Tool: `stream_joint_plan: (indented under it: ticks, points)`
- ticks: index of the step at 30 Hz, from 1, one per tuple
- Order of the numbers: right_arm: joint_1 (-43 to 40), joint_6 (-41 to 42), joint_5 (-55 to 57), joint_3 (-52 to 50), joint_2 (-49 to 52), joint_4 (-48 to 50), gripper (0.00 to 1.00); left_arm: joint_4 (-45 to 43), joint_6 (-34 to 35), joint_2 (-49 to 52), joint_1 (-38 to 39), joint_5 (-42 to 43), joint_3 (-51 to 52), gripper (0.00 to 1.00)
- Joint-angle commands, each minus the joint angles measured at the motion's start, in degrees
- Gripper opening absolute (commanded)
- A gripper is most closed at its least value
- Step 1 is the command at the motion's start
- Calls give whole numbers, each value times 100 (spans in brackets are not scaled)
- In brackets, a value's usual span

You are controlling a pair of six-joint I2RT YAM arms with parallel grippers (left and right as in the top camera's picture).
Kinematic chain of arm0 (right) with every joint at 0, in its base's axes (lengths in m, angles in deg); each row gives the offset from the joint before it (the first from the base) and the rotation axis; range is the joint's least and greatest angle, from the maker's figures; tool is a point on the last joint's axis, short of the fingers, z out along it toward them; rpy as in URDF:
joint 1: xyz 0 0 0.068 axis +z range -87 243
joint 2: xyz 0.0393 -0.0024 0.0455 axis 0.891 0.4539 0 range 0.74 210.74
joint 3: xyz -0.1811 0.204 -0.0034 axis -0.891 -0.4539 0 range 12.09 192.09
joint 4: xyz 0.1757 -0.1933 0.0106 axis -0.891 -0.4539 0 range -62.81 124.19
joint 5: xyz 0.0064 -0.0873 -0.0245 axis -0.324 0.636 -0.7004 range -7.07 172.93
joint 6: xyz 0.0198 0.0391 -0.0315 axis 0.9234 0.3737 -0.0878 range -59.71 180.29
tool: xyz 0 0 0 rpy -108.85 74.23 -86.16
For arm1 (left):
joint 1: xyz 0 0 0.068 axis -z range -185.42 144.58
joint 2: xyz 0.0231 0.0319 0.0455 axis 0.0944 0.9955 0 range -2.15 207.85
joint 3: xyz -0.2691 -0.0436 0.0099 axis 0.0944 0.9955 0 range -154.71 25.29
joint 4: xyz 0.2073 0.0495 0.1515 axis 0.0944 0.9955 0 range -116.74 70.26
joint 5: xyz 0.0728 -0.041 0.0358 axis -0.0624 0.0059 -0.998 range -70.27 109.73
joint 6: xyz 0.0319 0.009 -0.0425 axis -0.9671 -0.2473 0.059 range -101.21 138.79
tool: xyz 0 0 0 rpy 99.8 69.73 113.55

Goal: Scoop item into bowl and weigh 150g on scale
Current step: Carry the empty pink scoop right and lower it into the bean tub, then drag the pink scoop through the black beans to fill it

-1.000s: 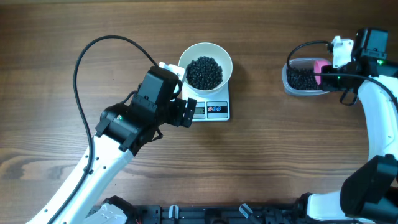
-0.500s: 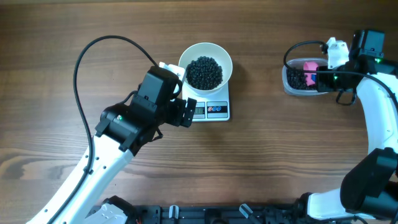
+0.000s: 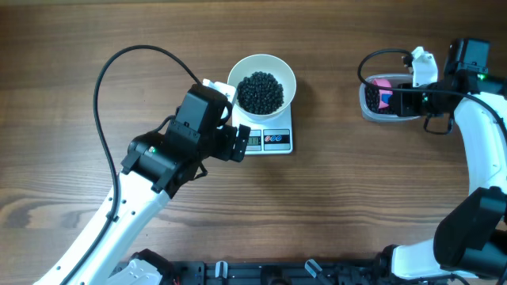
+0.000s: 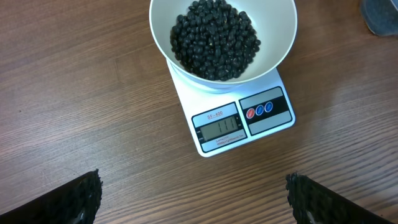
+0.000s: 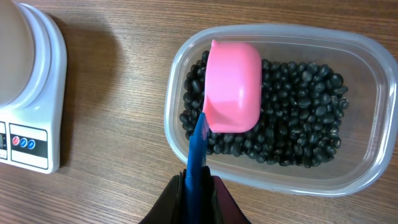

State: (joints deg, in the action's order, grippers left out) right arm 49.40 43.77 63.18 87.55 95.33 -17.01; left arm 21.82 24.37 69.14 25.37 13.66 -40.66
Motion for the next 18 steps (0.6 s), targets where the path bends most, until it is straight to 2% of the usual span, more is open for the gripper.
stream_joint_plan:
  ticks: [1, 18]
  points:
    - [11, 20, -476, 20, 70, -37, 4, -13, -83, 13, -20, 61, 28, 100]
    - [-326, 319, -1128, 22, 70, -133, 4, -13, -85, 13, -22, 61, 28, 100]
